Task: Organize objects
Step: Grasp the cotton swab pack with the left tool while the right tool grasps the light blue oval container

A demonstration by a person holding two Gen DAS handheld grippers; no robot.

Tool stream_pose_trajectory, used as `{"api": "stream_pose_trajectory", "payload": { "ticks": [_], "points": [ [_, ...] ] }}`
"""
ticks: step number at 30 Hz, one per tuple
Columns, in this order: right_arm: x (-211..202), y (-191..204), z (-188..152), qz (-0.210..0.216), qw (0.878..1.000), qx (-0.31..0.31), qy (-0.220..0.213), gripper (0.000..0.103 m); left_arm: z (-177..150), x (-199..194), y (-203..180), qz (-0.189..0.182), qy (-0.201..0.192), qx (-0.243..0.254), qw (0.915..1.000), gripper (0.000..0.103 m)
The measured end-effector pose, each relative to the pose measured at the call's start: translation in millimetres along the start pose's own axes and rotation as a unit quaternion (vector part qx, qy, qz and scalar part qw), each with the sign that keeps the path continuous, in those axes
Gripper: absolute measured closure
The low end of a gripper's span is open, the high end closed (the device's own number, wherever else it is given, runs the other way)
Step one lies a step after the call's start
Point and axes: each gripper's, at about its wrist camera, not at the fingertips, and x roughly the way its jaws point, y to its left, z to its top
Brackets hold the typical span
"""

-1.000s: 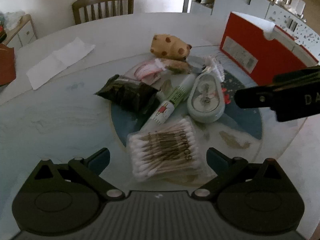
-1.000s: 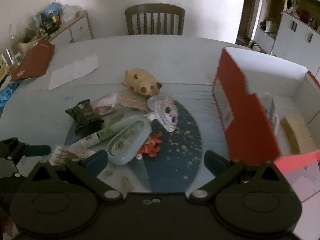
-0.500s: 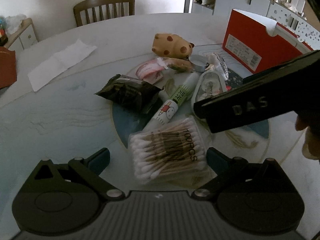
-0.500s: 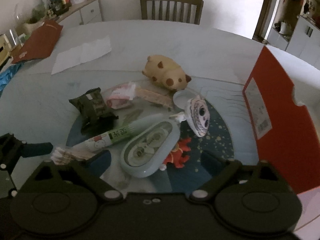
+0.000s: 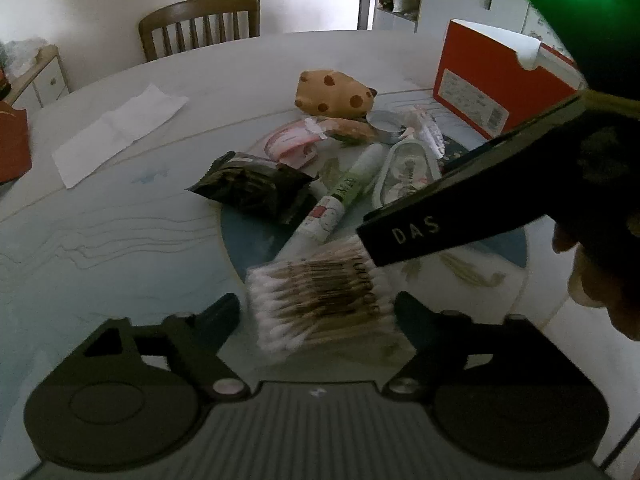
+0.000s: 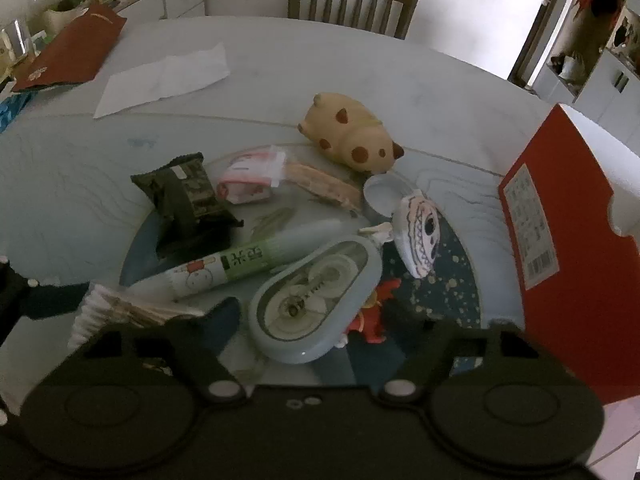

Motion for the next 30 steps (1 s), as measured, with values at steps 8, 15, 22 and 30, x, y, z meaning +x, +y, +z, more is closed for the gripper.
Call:
{"api": "stream_pose_trajectory", "payload": {
  "ticks": [8, 15, 22, 30],
  "points": [
    [-5.9, -6.3, -2.1, -0.007, 1.000, 0.009, -0.010, 0.058, -2.8, -5.1, -0.9, 0.000, 0.007, -0.002, 1.0000, 0.035],
    [-12.5, -19.6, -5.9, 0.013, 0.999, 0.028, -0.016, 0.074, -6.3, -9.7, -0.2, 0.000, 0.013, -0.013, 0.9998, 0.035],
    [-16.1, -22.3, -0.9, 0.009, 0.999, 0.020, -0.033, 0.030, -8.5, -10.6, -0.7, 0.002, 0.012, -0.018, 0.9998, 0.035],
    [2.9, -16.0, 24.3, 0.012, 0.999, 0.031, -0.009, 0.030, -8.1, -9.4, -0.6, 0.002, 0.012, -0.018, 0.9998, 0.035]
  ]
}}
